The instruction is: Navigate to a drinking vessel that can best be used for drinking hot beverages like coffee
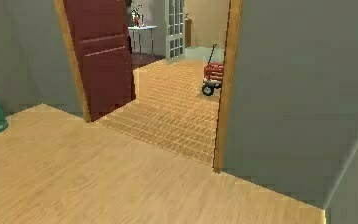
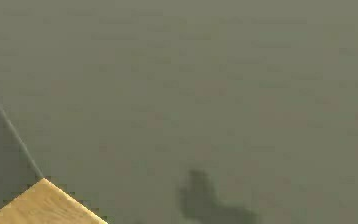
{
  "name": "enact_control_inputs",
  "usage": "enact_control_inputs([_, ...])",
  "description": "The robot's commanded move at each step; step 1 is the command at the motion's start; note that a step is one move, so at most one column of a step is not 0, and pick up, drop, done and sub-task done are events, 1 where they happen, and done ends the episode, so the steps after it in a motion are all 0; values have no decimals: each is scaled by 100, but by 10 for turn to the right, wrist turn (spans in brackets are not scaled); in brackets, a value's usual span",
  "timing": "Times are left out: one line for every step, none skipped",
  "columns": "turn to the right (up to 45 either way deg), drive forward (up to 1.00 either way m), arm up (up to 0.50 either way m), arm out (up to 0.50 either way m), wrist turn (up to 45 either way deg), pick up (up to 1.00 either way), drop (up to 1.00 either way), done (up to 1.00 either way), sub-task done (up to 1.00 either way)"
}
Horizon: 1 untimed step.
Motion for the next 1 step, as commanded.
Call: enact_control_inputs([-450,0,0,0,0,0,0,0,0])
